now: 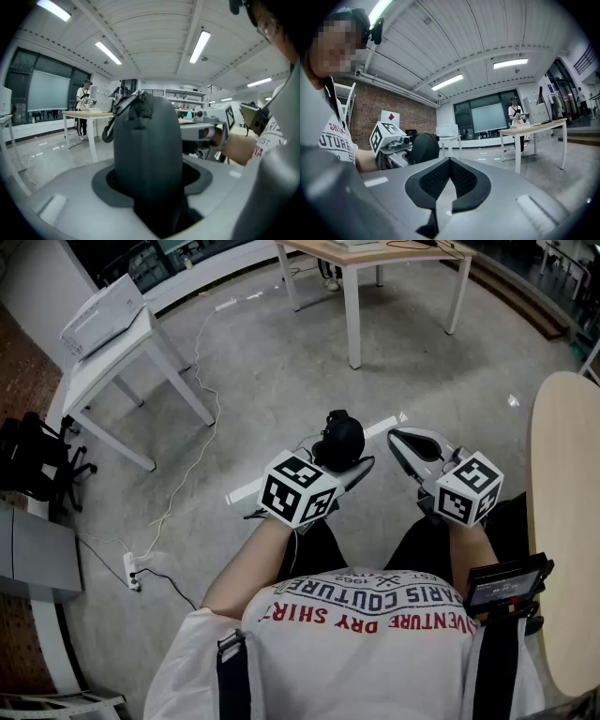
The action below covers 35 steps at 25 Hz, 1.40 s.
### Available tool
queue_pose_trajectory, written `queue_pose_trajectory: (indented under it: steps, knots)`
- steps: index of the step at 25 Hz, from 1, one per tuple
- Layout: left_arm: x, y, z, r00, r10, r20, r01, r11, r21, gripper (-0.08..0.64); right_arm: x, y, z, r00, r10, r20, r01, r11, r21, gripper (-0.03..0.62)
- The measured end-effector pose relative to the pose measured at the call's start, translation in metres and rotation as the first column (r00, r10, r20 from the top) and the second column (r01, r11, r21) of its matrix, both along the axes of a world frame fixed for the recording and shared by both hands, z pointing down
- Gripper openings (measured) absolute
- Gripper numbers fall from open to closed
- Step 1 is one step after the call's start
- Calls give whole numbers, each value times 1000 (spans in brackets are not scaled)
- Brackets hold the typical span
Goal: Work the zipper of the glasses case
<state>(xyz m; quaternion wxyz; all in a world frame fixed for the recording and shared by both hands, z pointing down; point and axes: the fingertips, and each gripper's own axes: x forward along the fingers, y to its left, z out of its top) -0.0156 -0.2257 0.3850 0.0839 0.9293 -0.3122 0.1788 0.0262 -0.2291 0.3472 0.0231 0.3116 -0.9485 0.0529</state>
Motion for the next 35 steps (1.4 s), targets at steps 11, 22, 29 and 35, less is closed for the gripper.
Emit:
queue_pose_trajectory:
  steps: [11, 22, 29, 35]
  knots:
    - [-7, 26, 6, 905, 319, 280, -332, 943, -2, 253, 10, 7, -20, 997, -21, 73, 17, 998, 58, 2]
    - [-31, 73, 17, 429, 616, 661, -631, 728, -270, 252, 6, 33, -79, 958, -218, 186, 192, 971, 145, 2]
    - [-48, 79, 17, 122, 616, 779, -638, 649, -414, 252, -24, 80, -83, 881, -471, 47, 448, 860, 244, 2]
    - [-60, 81, 17, -64, 576, 815, -635, 607, -478, 252, -40, 104, -68, 818, -570, -78, 571, 785, 242, 99]
